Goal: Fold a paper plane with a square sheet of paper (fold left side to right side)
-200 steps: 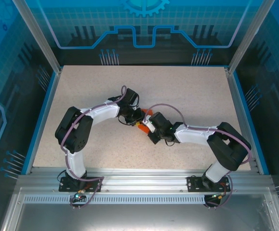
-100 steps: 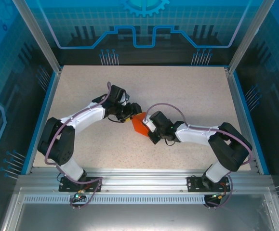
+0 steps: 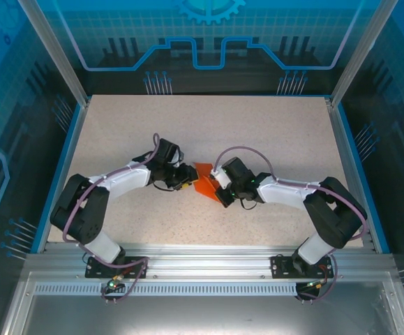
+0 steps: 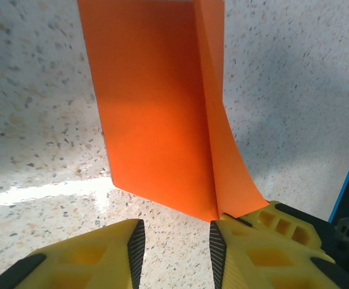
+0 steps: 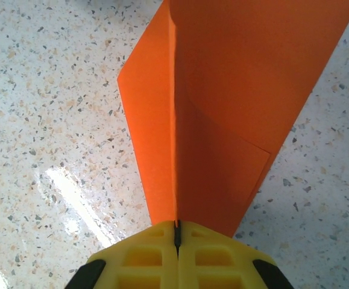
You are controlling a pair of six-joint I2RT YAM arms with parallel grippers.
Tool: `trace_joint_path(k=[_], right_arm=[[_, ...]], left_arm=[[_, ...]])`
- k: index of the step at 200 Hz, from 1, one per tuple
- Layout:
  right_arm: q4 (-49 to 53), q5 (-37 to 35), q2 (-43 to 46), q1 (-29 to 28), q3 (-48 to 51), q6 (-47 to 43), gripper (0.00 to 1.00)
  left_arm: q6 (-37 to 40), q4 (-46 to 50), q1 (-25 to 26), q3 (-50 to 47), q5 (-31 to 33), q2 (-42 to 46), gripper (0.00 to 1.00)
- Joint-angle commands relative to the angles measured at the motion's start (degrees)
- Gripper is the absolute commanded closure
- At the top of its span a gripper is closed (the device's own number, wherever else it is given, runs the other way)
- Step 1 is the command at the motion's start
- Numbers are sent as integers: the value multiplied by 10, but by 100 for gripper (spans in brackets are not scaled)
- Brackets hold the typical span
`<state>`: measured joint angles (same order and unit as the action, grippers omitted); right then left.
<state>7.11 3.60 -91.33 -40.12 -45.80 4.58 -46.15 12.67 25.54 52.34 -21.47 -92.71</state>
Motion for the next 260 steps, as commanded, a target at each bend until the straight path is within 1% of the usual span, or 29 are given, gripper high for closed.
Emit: trace_joint_path(k=[1,47,102,135,188,242,260], right_arm=[[13,32,-5,11,-6,11,100],[17,43,-19,21,-12,15,100],[22,68,-41,38,-24,19,100],[14,78,-36,48,-17,23,100],[11,114,-38,61,-20,28,100],[17,124,-46,72,-29,36,100],[15,148,-39,84,-29,43,91]], left_arm=[[-13,-40,21,9,-14,-34,63],[-13,-37,33,53,-15,-91,63],[-14,-36,38,74,-16,-125,63],[-14,-36,39,79,-15,-140,67],[-17,-35,43,98,-17,-157,66],[-12,-19,46,105,-4,-175,66],[-15,-22,47,100,-2,-178,66]])
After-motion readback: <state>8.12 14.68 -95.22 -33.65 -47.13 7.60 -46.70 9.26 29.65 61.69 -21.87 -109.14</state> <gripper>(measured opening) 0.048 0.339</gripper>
